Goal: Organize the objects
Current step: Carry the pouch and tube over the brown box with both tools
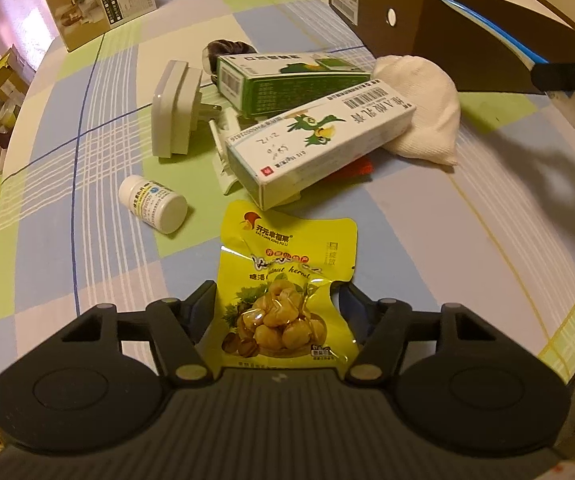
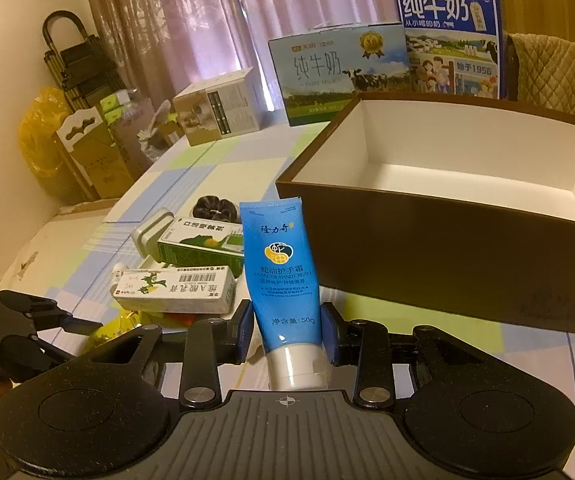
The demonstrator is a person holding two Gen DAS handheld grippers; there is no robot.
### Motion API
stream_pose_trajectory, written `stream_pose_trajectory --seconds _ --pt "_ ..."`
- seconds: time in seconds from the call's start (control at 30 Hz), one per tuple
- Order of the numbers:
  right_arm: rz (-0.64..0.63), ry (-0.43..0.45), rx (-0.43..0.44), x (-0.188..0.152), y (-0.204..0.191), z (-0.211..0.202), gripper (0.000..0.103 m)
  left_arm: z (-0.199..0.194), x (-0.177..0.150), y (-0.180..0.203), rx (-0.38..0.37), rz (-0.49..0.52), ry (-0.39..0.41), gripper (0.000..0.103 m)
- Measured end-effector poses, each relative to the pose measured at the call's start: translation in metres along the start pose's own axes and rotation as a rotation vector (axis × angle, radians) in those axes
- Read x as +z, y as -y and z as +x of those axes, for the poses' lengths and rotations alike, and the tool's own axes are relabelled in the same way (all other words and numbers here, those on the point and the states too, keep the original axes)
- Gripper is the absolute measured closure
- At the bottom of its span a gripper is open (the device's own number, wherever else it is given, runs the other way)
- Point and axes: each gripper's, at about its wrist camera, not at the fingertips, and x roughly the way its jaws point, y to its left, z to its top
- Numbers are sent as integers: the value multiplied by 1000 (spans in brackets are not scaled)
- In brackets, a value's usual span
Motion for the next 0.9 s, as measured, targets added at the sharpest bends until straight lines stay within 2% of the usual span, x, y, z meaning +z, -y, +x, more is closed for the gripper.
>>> stream_pose_trajectory --seconds 0.17,0.4,0.9 --pt "-5 9 12 1 -1 -2 71 -6 0 6 -5 7 -8 43" --pt "-3 27 28 2 -2 -8 71 -25 2 13 -18 -42 28 44" --pt "26 71 64 2 6 -25 71 -83 23 31 -38 -149 159 44"
